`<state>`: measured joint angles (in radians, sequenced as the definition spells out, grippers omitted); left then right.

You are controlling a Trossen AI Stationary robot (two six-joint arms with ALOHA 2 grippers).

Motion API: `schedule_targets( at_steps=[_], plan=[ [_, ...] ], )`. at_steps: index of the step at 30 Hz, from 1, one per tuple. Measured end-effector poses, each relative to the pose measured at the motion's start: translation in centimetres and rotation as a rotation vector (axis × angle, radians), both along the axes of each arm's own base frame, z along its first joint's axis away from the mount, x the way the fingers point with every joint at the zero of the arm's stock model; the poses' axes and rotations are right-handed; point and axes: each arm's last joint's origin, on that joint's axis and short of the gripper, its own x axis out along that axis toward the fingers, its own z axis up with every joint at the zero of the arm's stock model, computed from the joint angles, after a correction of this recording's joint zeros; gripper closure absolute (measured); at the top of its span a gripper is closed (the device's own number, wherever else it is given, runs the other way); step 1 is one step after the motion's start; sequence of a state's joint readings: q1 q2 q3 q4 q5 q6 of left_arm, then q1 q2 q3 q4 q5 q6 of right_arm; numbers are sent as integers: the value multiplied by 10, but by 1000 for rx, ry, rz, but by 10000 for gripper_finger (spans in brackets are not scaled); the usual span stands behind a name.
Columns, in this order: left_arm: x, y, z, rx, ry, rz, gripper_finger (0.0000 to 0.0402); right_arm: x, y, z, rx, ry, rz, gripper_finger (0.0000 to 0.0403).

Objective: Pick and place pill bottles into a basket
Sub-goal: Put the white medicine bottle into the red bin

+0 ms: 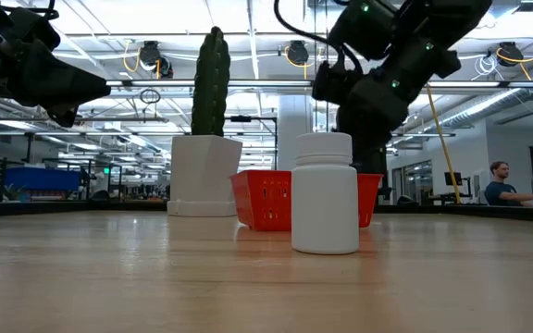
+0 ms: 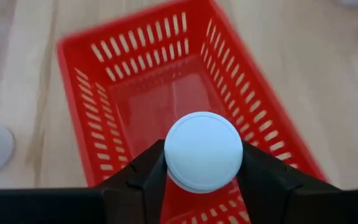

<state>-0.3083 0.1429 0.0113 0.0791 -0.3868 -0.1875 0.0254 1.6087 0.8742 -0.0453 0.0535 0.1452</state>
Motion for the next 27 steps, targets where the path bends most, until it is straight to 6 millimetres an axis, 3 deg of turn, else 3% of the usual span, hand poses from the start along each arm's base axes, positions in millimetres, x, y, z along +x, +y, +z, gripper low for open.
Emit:
schedule_targets(
  at_steps=[6, 27],
  plan=[
    [0, 0, 0, 0, 0, 0, 327, 7, -1, -9, -11, -16, 12, 239],
    [0, 0, 0, 0, 0, 0, 327, 8, -5, -9, -96, -25, 20, 215]
  ],
)
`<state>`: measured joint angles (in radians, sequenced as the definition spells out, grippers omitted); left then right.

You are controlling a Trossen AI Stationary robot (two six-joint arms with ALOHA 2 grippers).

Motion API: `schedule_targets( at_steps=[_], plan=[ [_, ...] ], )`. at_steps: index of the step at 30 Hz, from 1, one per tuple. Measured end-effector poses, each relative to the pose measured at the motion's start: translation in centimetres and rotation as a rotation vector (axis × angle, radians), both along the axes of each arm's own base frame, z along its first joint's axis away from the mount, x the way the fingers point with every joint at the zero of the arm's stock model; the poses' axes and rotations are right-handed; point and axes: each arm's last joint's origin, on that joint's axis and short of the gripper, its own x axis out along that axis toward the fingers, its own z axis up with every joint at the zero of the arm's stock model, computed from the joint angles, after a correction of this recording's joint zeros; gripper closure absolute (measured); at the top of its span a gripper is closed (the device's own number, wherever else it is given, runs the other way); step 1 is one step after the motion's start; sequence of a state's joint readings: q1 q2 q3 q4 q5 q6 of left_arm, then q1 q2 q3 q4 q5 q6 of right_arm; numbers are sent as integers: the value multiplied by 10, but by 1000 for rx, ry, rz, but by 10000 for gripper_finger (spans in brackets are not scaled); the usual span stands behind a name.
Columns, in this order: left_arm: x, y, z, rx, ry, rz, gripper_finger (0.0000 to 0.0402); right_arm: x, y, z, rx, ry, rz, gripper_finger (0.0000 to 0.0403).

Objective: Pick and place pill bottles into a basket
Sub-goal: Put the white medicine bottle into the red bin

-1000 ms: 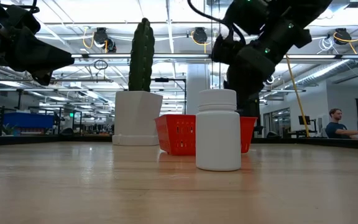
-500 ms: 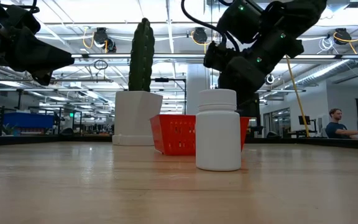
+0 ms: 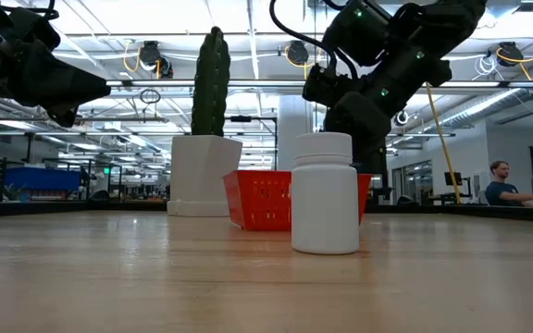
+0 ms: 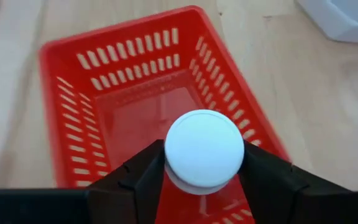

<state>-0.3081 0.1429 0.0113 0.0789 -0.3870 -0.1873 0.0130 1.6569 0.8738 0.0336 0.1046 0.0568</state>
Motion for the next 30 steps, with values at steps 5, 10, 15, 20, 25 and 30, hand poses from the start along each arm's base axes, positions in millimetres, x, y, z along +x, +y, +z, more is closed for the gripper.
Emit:
schedule_targets(
  at_steps=[5, 10, 15, 20, 25, 30],
  plan=[
    [0, 0, 0, 0, 0, 0, 327, -1, -1, -1, -36, 9, -6, 202],
    [0, 0, 0, 0, 0, 0, 327, -1, -2, -2, -53, 19, -18, 193],
    [0, 0, 0, 0, 0, 0, 327, -1, -1, -2, -57, 14, -14, 186],
    [0, 0, 0, 0, 0, 0, 327, -1, -1, -1, -62, 10, -7, 175],
    [0, 0, 0, 0, 0, 0, 327, -1, -1, 3, -68, -10, -2, 166],
    [0, 0, 0, 0, 0, 0, 327, -2, -1, 14, -79, -47, 10, 159]
  ],
)
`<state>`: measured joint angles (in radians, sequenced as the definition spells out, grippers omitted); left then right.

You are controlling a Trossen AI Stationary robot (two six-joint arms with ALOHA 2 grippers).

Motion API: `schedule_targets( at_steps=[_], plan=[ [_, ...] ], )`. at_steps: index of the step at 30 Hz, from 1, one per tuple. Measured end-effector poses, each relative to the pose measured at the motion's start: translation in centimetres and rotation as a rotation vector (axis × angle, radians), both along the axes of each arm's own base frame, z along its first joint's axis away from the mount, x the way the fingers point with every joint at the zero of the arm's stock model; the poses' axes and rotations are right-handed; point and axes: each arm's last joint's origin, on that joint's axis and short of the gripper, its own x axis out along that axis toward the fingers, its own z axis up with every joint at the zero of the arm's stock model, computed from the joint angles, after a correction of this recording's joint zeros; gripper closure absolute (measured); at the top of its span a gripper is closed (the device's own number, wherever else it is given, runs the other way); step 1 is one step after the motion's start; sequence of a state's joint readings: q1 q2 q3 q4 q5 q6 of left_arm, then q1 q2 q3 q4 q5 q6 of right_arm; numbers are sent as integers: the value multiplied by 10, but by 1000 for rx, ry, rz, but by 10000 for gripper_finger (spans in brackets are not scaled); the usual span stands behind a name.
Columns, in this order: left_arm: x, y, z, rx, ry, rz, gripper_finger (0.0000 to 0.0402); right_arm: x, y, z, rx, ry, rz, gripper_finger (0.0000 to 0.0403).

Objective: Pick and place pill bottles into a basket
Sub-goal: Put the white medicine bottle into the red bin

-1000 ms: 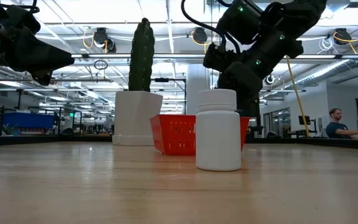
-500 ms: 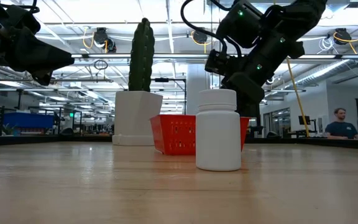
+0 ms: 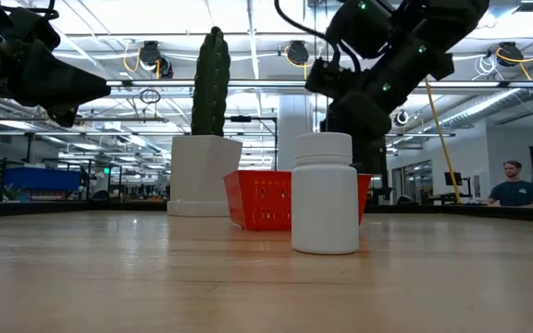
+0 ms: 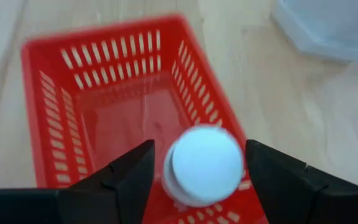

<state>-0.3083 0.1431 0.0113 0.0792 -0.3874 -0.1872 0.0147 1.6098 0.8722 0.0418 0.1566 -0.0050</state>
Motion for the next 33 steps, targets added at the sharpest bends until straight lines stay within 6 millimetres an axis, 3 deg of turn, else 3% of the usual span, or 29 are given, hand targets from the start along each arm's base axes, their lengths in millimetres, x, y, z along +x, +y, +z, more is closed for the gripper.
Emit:
schedule_targets(
  at_steps=[5, 16, 28, 33],
  plan=[
    [0, 0, 0, 0, 0, 0, 327, -5, 3, 16, -8, -43, 17, 159],
    [0, 0, 0, 0, 1, -1, 327, -20, 33, 54, 20, -172, 162, 163],
    [0, 0, 0, 0, 1, 0, 327, -26, 96, 52, 109, -214, 358, 169],
    [0, 0, 0, 0, 1, 0, 327, -18, 111, 38, 140, -227, 372, 159]
  ],
)
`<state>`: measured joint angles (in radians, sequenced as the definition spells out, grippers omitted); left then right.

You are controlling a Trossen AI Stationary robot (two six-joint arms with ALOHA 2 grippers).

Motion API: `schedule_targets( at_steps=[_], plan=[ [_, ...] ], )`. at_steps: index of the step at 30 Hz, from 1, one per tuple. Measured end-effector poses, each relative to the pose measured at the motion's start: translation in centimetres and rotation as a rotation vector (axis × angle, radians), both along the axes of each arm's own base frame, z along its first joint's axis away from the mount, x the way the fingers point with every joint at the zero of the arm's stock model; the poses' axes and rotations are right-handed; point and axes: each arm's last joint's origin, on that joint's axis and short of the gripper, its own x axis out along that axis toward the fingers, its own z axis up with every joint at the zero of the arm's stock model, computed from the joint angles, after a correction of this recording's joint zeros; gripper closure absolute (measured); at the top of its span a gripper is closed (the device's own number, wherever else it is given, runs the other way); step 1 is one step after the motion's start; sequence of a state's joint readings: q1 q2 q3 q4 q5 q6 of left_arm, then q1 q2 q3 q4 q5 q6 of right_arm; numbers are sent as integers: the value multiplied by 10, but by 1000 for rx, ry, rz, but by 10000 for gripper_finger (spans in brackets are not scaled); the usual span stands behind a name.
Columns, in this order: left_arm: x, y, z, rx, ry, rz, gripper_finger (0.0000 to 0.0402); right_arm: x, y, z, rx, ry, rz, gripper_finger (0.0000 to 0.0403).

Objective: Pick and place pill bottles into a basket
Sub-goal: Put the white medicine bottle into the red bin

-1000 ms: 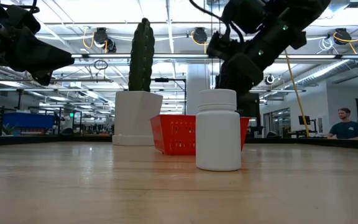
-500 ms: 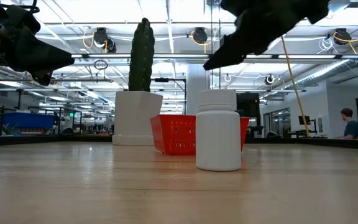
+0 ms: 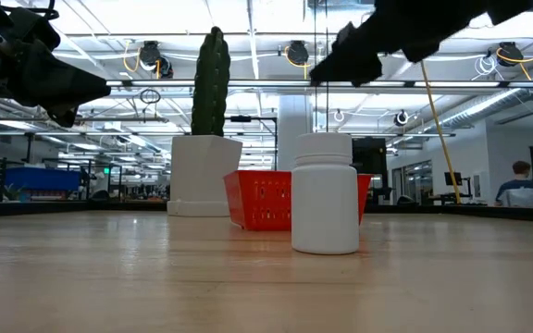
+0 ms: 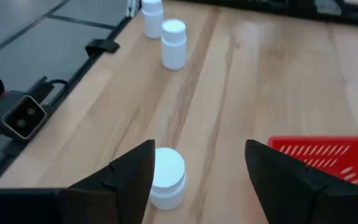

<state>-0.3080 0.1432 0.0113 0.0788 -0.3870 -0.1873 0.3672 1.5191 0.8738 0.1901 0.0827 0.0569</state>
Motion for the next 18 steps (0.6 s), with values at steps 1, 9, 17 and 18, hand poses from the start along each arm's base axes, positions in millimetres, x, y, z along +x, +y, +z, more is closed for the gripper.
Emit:
schedule_targets(
  at_steps=[1, 9, 17, 18],
  plan=[
    [0, 0, 0, 0, 0, 0, 327, 1, 1, -4, 9, 11, -8, 155],
    [0, 0, 0, 0, 0, -1, 327, 12, 12, -29, 24, 31, 5, 113],
    [0, 0, 0, 0, 0, -1, 327, 17, 22, -43, 25, 28, 29, 97],
    [0, 0, 0, 0, 0, -1, 327, 18, 23, -44, 24, 32, 32, 98]
  ],
)
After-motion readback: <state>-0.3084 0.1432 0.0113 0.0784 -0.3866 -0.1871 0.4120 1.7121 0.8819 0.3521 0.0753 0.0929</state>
